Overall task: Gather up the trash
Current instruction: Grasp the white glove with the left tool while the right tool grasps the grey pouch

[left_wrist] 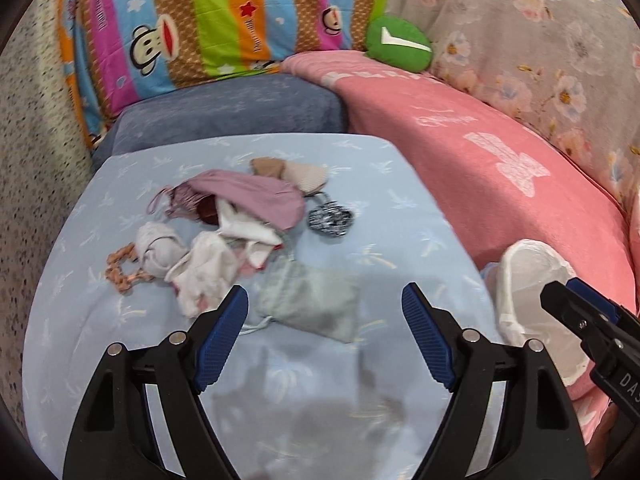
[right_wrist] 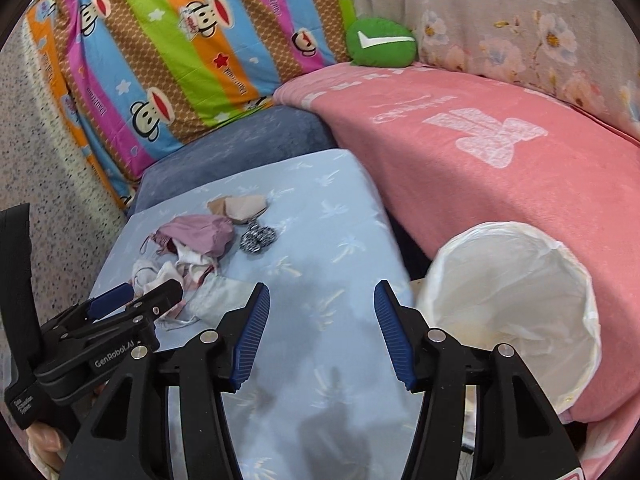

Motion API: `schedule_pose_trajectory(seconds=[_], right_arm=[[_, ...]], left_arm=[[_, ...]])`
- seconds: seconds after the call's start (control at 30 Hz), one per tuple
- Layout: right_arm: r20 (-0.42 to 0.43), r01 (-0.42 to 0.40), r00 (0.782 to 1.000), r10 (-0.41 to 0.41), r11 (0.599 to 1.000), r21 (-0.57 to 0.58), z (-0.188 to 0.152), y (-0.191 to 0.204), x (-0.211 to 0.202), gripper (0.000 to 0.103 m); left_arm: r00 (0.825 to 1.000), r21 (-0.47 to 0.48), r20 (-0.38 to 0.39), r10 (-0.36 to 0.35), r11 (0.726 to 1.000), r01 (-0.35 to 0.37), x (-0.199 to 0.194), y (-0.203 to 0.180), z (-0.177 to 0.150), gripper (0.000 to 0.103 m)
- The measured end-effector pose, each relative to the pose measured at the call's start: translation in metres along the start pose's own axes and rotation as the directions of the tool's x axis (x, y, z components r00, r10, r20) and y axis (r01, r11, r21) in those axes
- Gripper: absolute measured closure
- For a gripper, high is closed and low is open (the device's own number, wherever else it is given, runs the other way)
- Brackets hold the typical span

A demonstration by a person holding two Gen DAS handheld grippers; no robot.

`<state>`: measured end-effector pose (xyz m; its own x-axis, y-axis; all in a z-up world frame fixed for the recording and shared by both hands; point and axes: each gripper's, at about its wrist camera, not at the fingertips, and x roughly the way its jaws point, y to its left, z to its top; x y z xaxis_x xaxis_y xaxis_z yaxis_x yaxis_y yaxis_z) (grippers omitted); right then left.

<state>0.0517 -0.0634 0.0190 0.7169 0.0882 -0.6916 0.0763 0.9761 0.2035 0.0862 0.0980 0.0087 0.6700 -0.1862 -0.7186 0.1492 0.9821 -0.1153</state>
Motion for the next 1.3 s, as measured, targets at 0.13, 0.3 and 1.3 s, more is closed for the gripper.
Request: schedule_pose_trajectory(seconds=[0.13, 0.3, 1.3], right_arm=[[-0.037, -0.019, 0.999, 0.018, 1.0, -0.025, -0.004, 0.024, 0.021, 0.049], [-0.08, -0.038, 0.996, 0.034, 0.998, -0.045, -0.008, 0.047, 0.047, 0.049], [-0.248, -0.005, 0.969, -0.016, 0.996, -0.083, -0.035, 0.095, 0.161, 0.073]], left_arm=[[0.999, -0.033, -0.014, 0.031, 0.999, -0.031, 0.008, 0.028, -0.001, 0.027], [0.998, -0.066, -0.037, 0.056, 0.996, -0.058, 0.021, 0.055, -0.003, 0.027], [0.989, -0.094, -0.139, 0.04, 0.994, -0.054, 0.078, 0.109, -0.002, 0.078]])
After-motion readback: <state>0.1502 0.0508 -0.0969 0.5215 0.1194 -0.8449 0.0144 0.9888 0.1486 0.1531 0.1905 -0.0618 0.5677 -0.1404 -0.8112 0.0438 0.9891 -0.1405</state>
